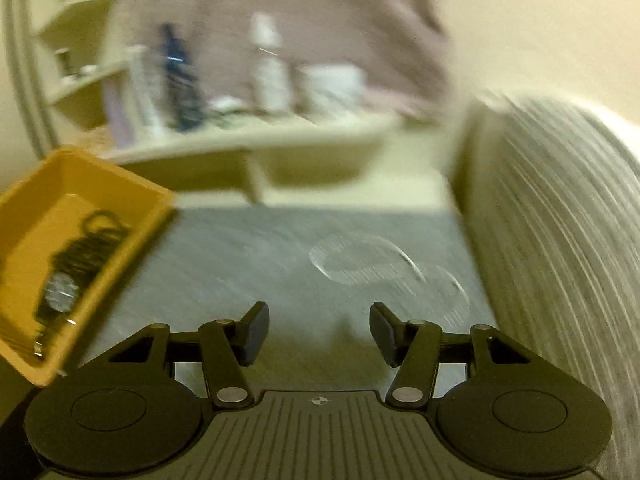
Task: Organize jewelry
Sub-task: 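Move the right gripper back to the white pearl strand on the towel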
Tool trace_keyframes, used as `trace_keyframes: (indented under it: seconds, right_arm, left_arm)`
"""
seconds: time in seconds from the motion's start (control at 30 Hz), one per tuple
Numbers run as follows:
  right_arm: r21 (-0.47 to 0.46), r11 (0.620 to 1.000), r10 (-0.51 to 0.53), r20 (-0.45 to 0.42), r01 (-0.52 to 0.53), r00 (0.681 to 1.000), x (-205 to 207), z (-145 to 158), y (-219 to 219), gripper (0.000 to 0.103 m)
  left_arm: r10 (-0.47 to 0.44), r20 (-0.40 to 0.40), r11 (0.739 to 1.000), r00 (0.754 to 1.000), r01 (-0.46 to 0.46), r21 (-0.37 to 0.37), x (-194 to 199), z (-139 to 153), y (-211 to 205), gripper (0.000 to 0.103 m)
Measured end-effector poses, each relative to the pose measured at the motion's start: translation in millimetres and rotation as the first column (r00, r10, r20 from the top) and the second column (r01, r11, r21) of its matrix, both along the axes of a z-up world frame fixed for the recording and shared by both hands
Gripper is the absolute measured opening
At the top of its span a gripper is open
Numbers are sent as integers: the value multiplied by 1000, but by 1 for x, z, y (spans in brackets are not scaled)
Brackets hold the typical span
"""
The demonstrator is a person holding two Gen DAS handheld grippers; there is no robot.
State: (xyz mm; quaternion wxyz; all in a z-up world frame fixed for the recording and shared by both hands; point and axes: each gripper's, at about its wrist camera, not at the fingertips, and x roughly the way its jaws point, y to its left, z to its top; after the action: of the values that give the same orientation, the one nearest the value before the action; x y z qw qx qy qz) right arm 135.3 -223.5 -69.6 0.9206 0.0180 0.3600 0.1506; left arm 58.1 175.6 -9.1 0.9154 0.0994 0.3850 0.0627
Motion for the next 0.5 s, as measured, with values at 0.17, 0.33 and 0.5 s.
trace_keyframes:
  seconds: [0.17,0.33,0.5]
  right_arm:
    - [-16,998,-66,-4,66,998,-5,-8,-22,56]
    - [-23,995,-92,27,92,995,1,-8,-29,56]
    - [-53,990,-125,60,128,990,15,-11,-30,52]
  left_arm:
    - [2,-3,1000,1000,-2,3,1,0,0,4]
    - [5,-4,1000,1000,-5,7,1,0,-1,4]
    - [4,-5,1000,1000,-4,7,1,0,-1,4]
